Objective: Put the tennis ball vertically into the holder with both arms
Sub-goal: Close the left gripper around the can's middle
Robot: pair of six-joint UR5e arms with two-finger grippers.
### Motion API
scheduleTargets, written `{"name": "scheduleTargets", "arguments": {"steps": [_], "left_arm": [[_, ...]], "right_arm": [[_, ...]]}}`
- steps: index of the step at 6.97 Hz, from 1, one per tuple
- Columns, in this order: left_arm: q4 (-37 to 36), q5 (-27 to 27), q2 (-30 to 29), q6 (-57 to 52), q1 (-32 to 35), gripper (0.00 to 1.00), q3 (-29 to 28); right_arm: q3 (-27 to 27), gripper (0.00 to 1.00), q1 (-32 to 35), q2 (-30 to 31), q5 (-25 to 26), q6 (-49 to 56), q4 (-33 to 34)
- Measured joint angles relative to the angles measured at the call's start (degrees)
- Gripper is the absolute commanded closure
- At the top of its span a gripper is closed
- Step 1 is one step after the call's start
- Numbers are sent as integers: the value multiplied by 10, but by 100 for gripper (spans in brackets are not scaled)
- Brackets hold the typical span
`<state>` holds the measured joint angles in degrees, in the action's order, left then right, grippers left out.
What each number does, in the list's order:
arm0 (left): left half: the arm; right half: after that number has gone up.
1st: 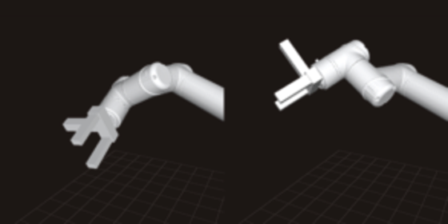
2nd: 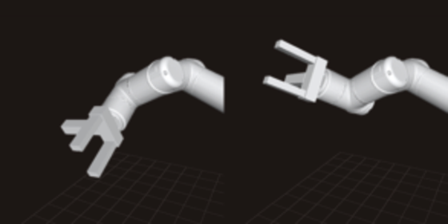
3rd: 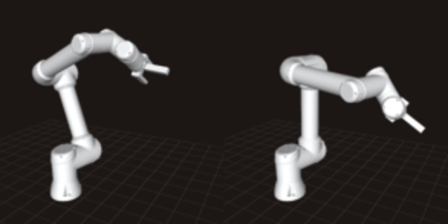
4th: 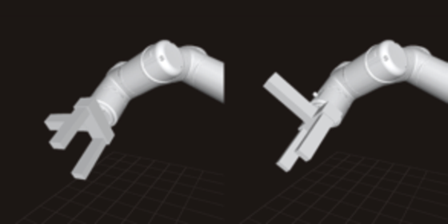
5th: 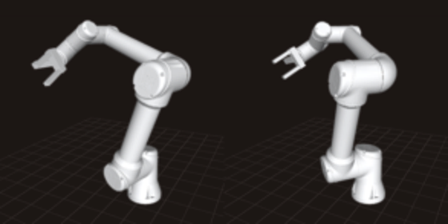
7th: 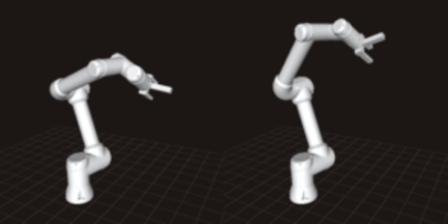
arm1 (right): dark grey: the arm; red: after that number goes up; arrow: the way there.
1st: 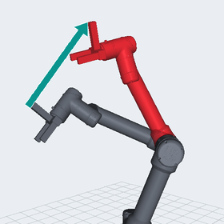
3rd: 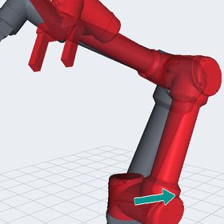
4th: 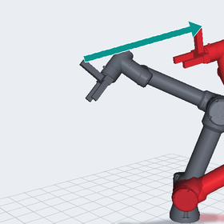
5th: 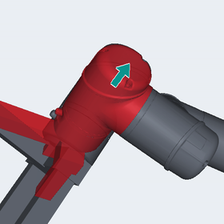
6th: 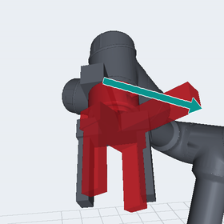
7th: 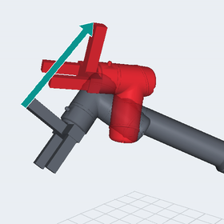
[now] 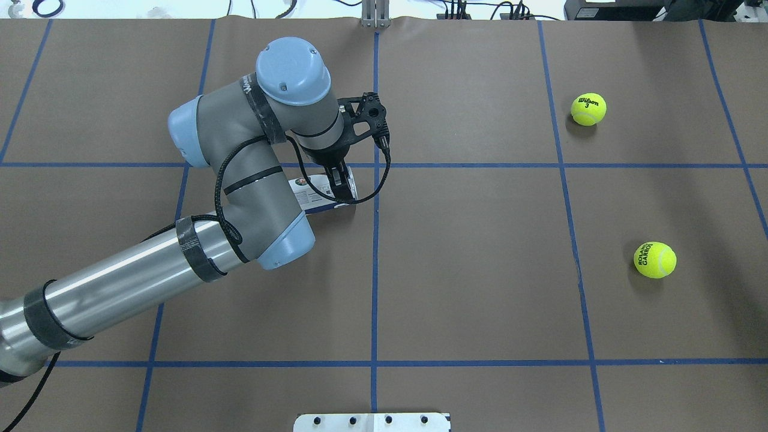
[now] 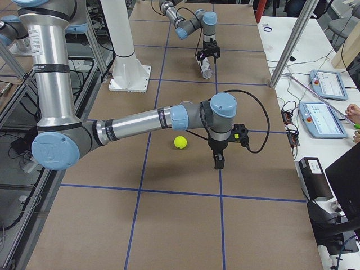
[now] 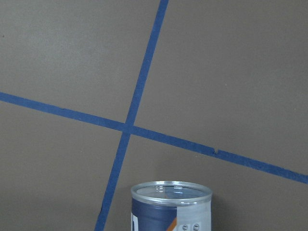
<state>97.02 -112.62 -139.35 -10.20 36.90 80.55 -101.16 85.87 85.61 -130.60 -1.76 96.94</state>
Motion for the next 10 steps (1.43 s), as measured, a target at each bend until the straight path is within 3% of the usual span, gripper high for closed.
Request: {"name": "scheduleTargets", "arguments": {"steps": [5,10], "left_arm": [[46,16,-6,-3,-16,1,-57],[54,20,-6,-2,-33,1,-72]], "right_arm": [[0,0,0,0,0,0,0],[0,0,-1,0,-1,0,0]]}}
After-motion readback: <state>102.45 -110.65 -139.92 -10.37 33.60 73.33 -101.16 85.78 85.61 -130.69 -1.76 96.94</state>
